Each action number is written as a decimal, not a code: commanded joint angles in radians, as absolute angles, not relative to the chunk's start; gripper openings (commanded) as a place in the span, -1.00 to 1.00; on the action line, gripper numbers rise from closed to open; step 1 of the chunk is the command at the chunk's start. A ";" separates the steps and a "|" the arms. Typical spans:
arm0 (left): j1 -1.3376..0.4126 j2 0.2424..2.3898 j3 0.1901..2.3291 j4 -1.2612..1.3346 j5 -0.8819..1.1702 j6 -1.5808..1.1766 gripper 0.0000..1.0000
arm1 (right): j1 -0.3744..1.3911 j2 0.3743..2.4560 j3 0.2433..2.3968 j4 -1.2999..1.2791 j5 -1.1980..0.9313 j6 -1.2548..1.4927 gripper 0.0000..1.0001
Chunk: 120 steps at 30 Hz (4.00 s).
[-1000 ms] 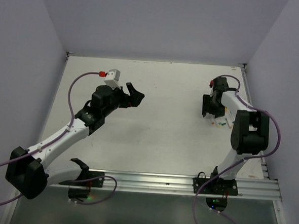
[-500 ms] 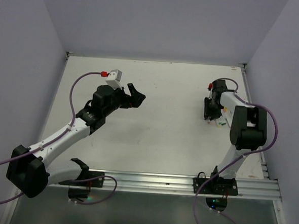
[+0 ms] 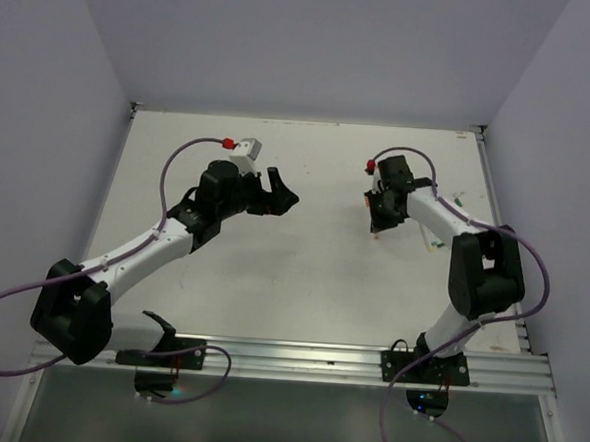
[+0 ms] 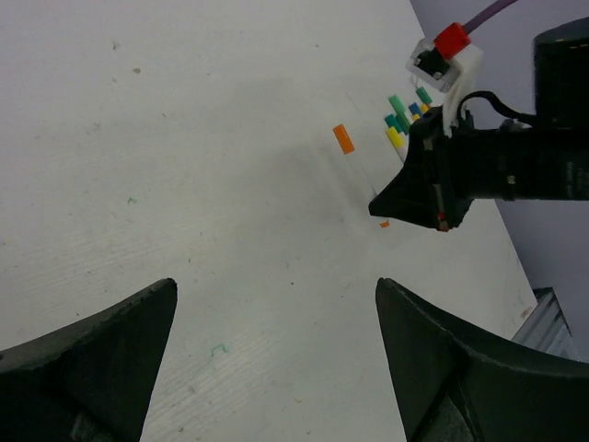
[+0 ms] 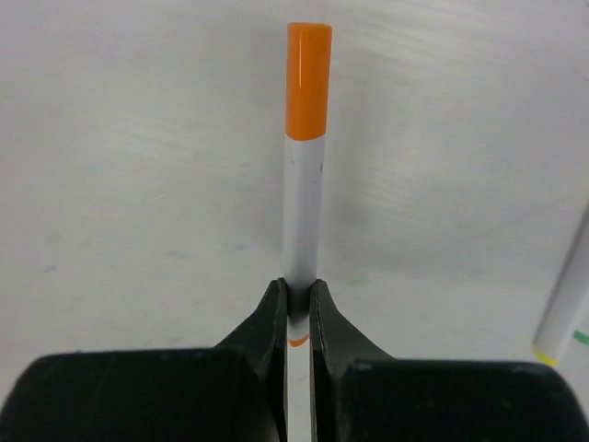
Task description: Open the pen caps
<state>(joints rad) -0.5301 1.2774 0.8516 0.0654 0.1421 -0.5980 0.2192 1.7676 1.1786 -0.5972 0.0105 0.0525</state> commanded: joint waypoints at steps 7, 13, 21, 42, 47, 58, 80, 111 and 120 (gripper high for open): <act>-0.374 1.400 0.827 0.336 0.608 -0.767 0.63 | 0.458 1.303 1.002 -0.502 -0.320 0.182 -1.00; -0.376 1.456 0.753 0.535 0.673 -0.913 0.53 | 0.570 1.279 0.983 -0.463 -0.350 0.222 -1.00; -0.391 1.459 0.692 0.657 0.686 -1.002 0.40 | 0.623 1.313 1.029 -0.403 -0.341 0.281 -1.00; -0.426 1.463 0.680 0.686 0.660 -1.035 -0.05 | 0.712 1.391 1.089 -0.348 -0.272 0.333 -1.00; -0.426 1.460 0.675 0.680 0.655 -1.034 -0.19 | 0.713 1.394 1.091 -0.339 -0.249 0.344 -1.00; -0.428 1.466 0.670 0.684 0.649 -1.037 -0.84 | 0.724 1.393 1.104 -0.327 -0.244 0.354 -1.00; -0.429 1.453 0.638 0.761 0.653 -1.100 -1.00 | 0.736 1.373 1.092 -0.304 -0.290 0.371 0.97; -0.356 1.456 0.623 0.840 0.342 -1.158 -1.00 | 0.946 1.419 0.985 -0.356 -0.008 0.474 -1.00; -0.210 1.494 0.695 0.848 0.438 -1.181 -1.00 | 0.974 1.324 0.858 -0.351 -0.024 0.492 -1.00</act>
<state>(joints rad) -0.3450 1.4876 0.5995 0.7082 0.6930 -1.1805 0.9134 1.3922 0.9390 -0.1226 0.1123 0.4824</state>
